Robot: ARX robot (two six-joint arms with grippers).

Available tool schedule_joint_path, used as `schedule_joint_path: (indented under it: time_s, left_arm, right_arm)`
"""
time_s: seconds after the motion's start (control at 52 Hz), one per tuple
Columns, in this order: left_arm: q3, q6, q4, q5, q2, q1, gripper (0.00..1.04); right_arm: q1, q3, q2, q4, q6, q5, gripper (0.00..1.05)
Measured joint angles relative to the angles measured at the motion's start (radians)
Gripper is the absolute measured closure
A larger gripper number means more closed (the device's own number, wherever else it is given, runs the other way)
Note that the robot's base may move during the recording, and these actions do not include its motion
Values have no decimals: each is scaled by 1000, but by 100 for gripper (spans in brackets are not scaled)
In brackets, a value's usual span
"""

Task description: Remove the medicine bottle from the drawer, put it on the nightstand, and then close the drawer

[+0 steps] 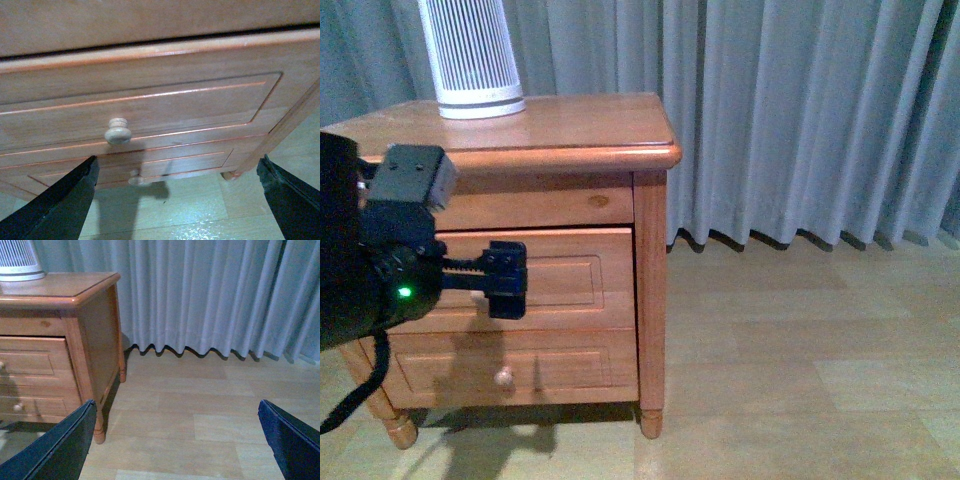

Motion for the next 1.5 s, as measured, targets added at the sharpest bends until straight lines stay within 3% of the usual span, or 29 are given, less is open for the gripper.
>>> schedule_joint_path:
  time_s: [0.442, 0.731, 1.096, 1.192, 1.346, 1.5]
  left_arm:
    - [260, -28, -18, -47, 257, 37, 7]
    - [297, -80, 18, -21, 315, 107, 7]
    - [298, -82, 48, -2, 335, 103, 7]
    - [298, -82, 48, -2, 336, 99, 18]
    - [298, -82, 48, -7, 337, 93, 15]
    - [298, -82, 49, -15, 337, 89, 43]
  right_arm:
    - [0, 0, 0, 0, 0, 0, 7]
    - [0, 0, 0, 0, 0, 0, 7]
    - [0, 0, 0, 0, 0, 0, 7]
    - [0, 0, 0, 0, 0, 0, 7]
    - [0, 0, 0, 0, 0, 0, 7]
    - [0, 0, 0, 0, 0, 0, 7]
